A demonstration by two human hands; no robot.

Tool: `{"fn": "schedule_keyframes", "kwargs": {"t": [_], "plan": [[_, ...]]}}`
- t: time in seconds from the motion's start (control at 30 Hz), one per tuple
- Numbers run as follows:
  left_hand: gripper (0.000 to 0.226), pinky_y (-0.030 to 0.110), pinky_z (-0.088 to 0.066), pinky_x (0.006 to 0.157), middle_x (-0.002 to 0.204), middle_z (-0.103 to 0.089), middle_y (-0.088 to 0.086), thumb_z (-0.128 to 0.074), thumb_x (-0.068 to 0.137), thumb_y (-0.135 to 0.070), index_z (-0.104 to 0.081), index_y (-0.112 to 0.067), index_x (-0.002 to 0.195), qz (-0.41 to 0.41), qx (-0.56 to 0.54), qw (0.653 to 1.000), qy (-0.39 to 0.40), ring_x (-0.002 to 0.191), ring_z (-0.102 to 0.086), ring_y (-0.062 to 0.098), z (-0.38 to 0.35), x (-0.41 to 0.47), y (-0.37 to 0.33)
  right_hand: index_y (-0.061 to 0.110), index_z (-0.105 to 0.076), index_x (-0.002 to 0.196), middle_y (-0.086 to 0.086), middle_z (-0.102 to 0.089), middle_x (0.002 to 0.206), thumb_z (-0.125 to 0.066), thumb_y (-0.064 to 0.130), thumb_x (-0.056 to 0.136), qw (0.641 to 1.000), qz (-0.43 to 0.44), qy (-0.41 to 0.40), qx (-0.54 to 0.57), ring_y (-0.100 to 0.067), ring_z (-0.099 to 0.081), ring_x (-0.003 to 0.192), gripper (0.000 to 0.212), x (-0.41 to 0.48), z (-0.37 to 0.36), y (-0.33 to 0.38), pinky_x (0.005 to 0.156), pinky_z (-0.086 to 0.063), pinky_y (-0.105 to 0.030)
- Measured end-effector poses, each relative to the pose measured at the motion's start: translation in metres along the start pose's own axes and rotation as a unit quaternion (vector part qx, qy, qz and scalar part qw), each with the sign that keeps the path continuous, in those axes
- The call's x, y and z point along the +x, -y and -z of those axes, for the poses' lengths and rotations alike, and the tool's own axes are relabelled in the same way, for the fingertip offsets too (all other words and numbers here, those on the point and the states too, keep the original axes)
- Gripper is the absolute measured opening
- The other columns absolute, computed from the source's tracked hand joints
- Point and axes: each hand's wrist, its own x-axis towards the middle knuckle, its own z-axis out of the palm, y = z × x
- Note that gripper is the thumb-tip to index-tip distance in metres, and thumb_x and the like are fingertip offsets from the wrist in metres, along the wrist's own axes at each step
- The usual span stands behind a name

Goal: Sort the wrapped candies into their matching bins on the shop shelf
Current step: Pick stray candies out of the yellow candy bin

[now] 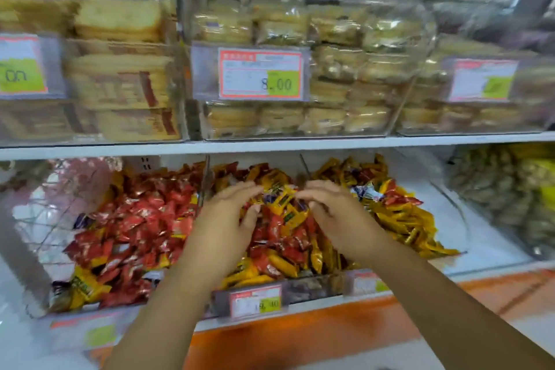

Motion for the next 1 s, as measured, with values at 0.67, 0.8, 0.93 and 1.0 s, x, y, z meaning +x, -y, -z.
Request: {"fn": "schedule_keyframes", "kwargs": {"t": [0.67,0.8,0.93,1.0], "plan": [[0.039,0.018,0.001,0.114,0.146,-0.039,-0.018,-0.047,0.097,-0.036,-0.050,-0.034,0.135,-0.098,0.008,0.992,0.077,0.136,-0.013,-0.008,-0.127,0.053,-0.063,0.018,-0.022,0.148,-0.007,-0.035,0.140,-0.058,0.044,0.089,0.957,-0.243,-0.049,-0.148,-0.029,-0.041,0.125,0.073,0.022,0.046,-0.178,0.093,-0.045,-0.043],[0.037,0.007,0.006,0.109,0.144,-0.040,-0.020,-0.048,0.096,-0.035,-0.052,-0.035,0.133,-0.100,0.001,0.992,0.078,0.135,-0.014,-0.011,-0.127,0.052,-0.059,0.018,-0.046,0.133,-0.004,-0.031,0.136,-0.061,0.045,0.087,0.956,-0.263,-0.043,-0.120,-0.030,-0.054,0.109,0.055,0.037,0.040,-0.190,0.087,-0.049,-0.040],[0.037,0.005,0.008,0.107,0.143,-0.041,-0.021,-0.046,0.097,-0.036,-0.052,-0.036,0.133,-0.098,0.008,0.992,0.085,0.134,-0.015,-0.011,-0.128,0.052,-0.057,0.019,-0.064,0.106,0.000,-0.050,0.122,-0.066,0.032,0.088,0.968,-0.220,-0.084,-0.082,-0.023,-0.058,0.101,0.022,0.034,0.041,-0.198,0.080,-0.043,-0.027],[0.037,0.006,0.008,0.107,0.144,-0.040,-0.021,-0.047,0.097,-0.035,-0.051,-0.036,0.134,-0.099,0.010,0.991,0.087,0.134,-0.014,-0.011,-0.127,0.052,-0.058,0.024,-0.067,0.093,0.002,-0.061,0.106,-0.067,0.026,0.088,0.975,-0.192,-0.099,-0.046,-0.020,-0.059,0.096,0.006,0.025,0.044,-0.197,0.077,-0.044,-0.027]]}}
